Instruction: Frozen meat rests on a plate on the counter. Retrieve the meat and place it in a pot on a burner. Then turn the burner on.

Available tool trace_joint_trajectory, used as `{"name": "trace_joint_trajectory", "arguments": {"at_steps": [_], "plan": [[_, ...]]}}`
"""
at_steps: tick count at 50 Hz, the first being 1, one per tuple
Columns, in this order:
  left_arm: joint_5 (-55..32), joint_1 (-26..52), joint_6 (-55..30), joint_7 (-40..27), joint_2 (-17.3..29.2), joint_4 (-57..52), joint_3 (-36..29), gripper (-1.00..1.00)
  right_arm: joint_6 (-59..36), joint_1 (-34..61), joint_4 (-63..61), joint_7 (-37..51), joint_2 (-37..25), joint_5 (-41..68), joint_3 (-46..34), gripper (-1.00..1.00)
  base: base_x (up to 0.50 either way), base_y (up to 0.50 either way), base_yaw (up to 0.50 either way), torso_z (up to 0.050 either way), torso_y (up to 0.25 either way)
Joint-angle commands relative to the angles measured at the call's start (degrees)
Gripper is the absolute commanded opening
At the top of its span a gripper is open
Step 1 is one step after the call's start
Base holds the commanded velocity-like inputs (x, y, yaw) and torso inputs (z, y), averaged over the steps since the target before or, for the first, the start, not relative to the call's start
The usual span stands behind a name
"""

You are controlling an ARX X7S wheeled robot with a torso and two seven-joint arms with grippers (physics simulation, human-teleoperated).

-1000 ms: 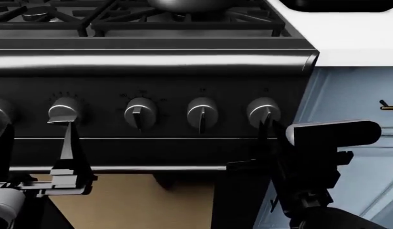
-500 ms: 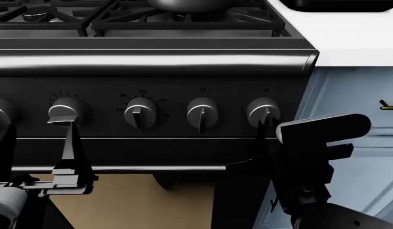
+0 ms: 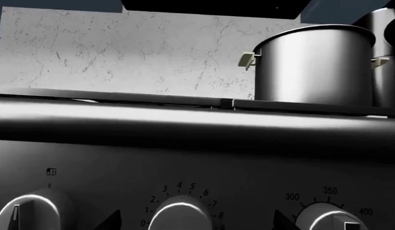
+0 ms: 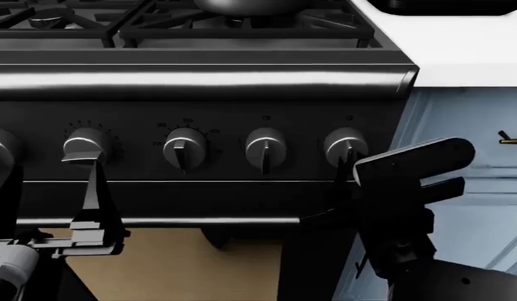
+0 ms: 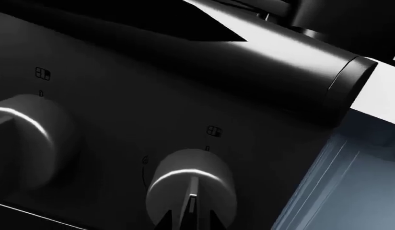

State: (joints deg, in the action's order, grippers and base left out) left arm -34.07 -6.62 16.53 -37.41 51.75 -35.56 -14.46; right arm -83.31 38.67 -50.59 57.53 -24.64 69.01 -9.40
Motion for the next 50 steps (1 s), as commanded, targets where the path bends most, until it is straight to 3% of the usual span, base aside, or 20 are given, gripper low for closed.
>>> {"name": "trace_joint_trajectory", "arguments": {"at_steps": [1,31,50], "plan": [[0.3,-0.2,0.0,-0.1,0.0,-0.2,0.1,1.00,-0.8,3.0,1.4,-0.1,-0.6,8.3,-2.2,-1.00,0.00,0.00,0.00,0.000,0.000],[0.3,0.1,-0.4,0.4,-0.5,0.3,-0.1,1.00,-3.3,11.0,6.2,3.8,-3.2,16.7,-11.2,-1.00,0.00,0.00,0.00,0.000,0.000],[0.3,0.2,-0.7,0.4,-0.6,0.2,-0.1,1.00,-2.5,15.4,7.5,10.8,-5.8,25.1,-17.3,-1.00,0.00,0.00,0.00,0.000,0.000]]}}
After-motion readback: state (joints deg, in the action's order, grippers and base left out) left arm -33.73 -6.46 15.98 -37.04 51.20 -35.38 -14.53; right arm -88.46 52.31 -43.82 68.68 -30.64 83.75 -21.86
